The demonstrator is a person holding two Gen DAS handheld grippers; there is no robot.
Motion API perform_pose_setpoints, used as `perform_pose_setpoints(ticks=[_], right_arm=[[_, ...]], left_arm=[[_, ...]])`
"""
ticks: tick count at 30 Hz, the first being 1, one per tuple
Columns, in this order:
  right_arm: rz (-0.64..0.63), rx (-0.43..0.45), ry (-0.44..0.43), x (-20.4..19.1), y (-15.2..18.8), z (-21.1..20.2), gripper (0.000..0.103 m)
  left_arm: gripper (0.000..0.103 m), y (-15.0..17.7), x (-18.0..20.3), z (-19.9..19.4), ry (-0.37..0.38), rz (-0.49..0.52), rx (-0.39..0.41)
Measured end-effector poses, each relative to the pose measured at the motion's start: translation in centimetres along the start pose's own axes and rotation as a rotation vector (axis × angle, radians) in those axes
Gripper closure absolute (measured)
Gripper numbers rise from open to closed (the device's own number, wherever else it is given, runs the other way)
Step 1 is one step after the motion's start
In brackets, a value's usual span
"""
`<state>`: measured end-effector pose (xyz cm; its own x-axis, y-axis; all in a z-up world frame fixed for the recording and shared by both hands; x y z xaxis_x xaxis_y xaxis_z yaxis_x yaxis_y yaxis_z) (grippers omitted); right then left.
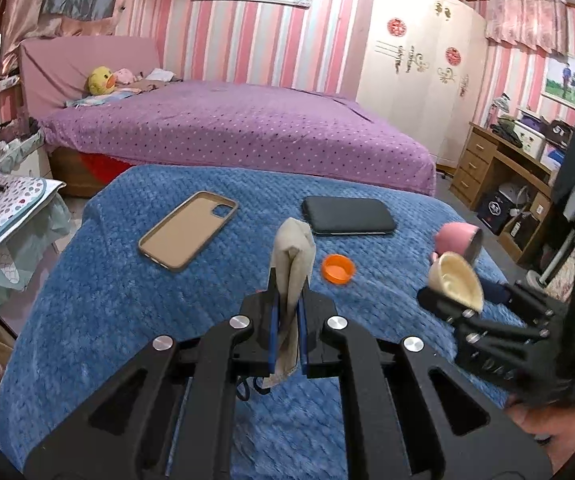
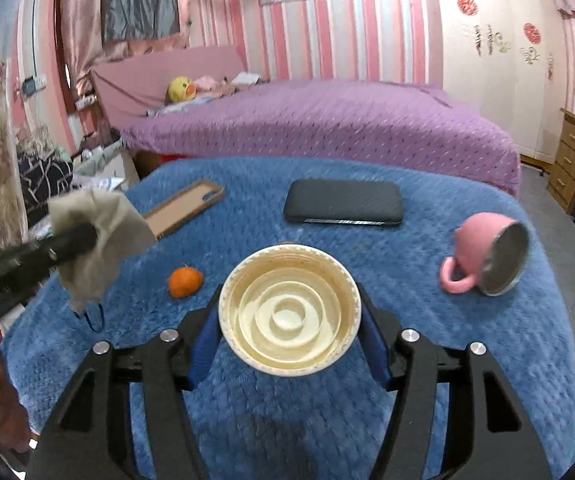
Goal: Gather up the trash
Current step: 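Carry the tissue and cream lid with both tools over the blue wastebasket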
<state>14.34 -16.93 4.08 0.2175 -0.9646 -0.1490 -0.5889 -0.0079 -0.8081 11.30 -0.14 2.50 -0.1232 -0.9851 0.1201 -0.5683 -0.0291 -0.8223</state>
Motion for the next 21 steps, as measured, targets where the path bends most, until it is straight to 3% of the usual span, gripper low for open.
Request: perform_pose_setpoints(ticks=[11,21], right_arm=[[-0.033,0.050,0.030,0.5,0.5,-5.8,0.043],[-0.022,0.088,0.062,2.8,0.5,-8.9,0.043]], left_arm=[[0.097,1.3,2.7,-3.6,0.029,0.025,0.027],[0.097,1.2,4.2,-4.3,0.042,0.035,0.035]])
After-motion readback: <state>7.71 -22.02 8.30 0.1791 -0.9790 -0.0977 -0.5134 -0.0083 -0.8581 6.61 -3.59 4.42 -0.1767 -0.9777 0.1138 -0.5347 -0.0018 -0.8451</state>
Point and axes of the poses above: each gripper's, at about its wrist camera, not at the fingertips, and z roughly the way its jaws point, x to its right, y to its underside, the point moved 3 cm from there along z, roughly the way its jaws point, and after that the axes turned 2 degrees about -y, right-handed, at the moved point
